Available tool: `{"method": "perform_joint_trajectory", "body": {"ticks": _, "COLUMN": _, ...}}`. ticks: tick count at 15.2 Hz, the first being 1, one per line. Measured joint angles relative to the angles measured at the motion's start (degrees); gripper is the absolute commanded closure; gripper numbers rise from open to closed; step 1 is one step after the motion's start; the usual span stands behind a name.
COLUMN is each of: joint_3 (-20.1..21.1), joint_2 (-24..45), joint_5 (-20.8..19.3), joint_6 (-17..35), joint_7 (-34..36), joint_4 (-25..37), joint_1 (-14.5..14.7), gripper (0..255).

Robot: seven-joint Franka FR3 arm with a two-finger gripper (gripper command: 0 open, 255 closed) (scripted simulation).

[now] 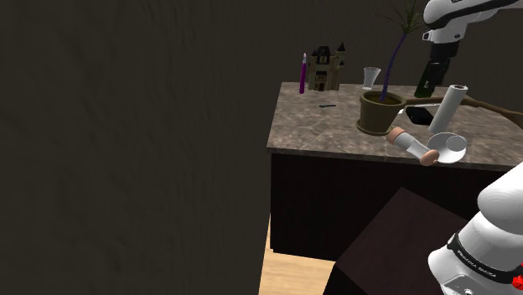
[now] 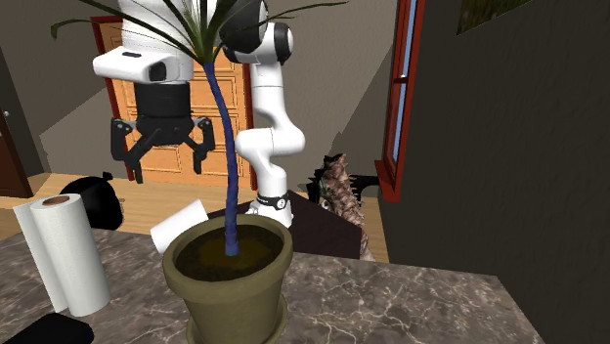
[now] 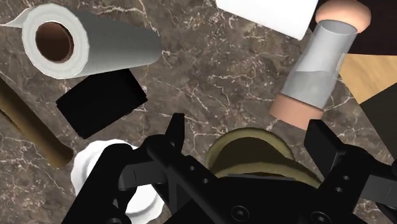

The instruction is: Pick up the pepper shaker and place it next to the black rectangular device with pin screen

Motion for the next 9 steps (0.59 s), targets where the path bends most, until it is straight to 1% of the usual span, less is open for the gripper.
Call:
{"method": "perform_joint_trajectory", "body": {"ticks": 6, "joint_3": -0.72, "joint_2": -8.74, "joint_5": 0.63, "joint_6": 7.93, "joint_7": 1.21, "joint_4": -16.27, "joint_1": -0.95, "gripper": 0}}
{"method": "perform_joint_trajectory", "body": {"ticks": 9, "joint_3": -1.07, "joint_2": -9.92, "joint_5": 0.76, "joint_6": 10.58, "joint_7": 1.33, "joint_4": -20.03, "joint_1": -1.21, "gripper": 0}}
